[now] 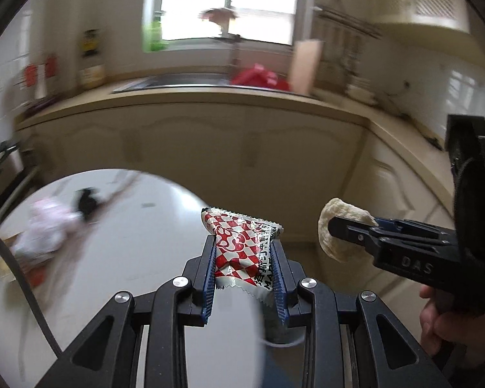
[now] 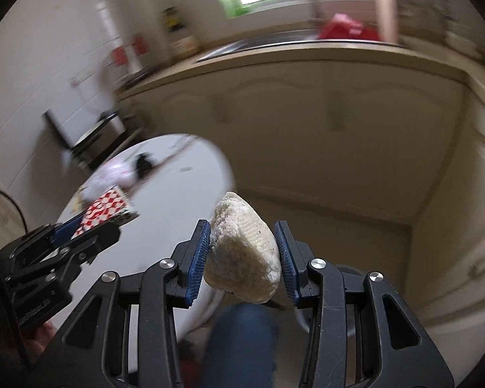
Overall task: Collect trash
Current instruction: 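Carry the checkered wrapper and bread lump over the blue bin, then open both grippers to drop the wrapper and bread into the bin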
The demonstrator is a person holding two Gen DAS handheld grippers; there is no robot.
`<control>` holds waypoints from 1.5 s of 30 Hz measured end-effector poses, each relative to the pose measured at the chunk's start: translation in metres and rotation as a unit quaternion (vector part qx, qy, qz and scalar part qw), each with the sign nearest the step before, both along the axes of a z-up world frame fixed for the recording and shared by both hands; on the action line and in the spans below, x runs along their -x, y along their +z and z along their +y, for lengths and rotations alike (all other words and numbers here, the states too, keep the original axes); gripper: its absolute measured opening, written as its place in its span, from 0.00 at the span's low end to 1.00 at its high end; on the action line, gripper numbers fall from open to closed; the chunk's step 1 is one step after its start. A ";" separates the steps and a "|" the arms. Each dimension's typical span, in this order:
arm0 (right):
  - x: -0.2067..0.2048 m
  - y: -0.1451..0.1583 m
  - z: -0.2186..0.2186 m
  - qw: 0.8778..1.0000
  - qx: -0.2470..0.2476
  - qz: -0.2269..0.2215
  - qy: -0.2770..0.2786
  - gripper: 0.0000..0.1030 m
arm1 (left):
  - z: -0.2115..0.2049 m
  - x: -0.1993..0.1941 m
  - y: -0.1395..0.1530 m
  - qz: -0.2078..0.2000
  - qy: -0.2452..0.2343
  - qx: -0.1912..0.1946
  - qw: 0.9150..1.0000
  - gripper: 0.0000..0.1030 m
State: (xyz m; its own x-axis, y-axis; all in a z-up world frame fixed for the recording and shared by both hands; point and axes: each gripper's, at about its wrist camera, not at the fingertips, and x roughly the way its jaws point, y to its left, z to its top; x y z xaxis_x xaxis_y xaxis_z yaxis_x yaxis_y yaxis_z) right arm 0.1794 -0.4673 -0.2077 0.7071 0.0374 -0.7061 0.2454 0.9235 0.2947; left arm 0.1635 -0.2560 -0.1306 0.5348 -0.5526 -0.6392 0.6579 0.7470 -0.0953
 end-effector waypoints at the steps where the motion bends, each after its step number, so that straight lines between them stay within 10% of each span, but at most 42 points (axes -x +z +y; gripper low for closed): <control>1: 0.006 -0.003 -0.013 1.000 -0.002 0.003 -0.014 0.38 | -0.013 0.003 -0.003 0.003 -0.013 -0.001 1.000 0.25; 11: 0.051 -0.085 -0.127 0.989 -0.047 0.073 -0.119 0.38 | -0.116 0.012 -0.080 0.063 -0.107 -0.055 0.991 0.26; 20: 0.034 -0.192 -0.162 0.973 -0.112 0.158 -0.127 0.38 | -0.161 -0.026 -0.164 0.131 -0.102 -0.120 0.979 0.26; 33: 0.008 -0.268 -0.172 0.956 -0.156 0.214 -0.125 0.40 | -0.227 -0.064 -0.227 0.209 -0.080 -0.148 0.963 0.39; 37: 0.010 -0.273 -0.180 0.953 -0.162 0.212 -0.146 0.78 | -0.228 -0.077 -0.232 0.215 -0.066 -0.152 0.962 0.51; 45: 0.026 -0.266 -0.187 0.949 -0.167 0.201 -0.177 1.00 | -0.226 -0.081 -0.228 0.215 -0.053 -0.156 0.963 0.70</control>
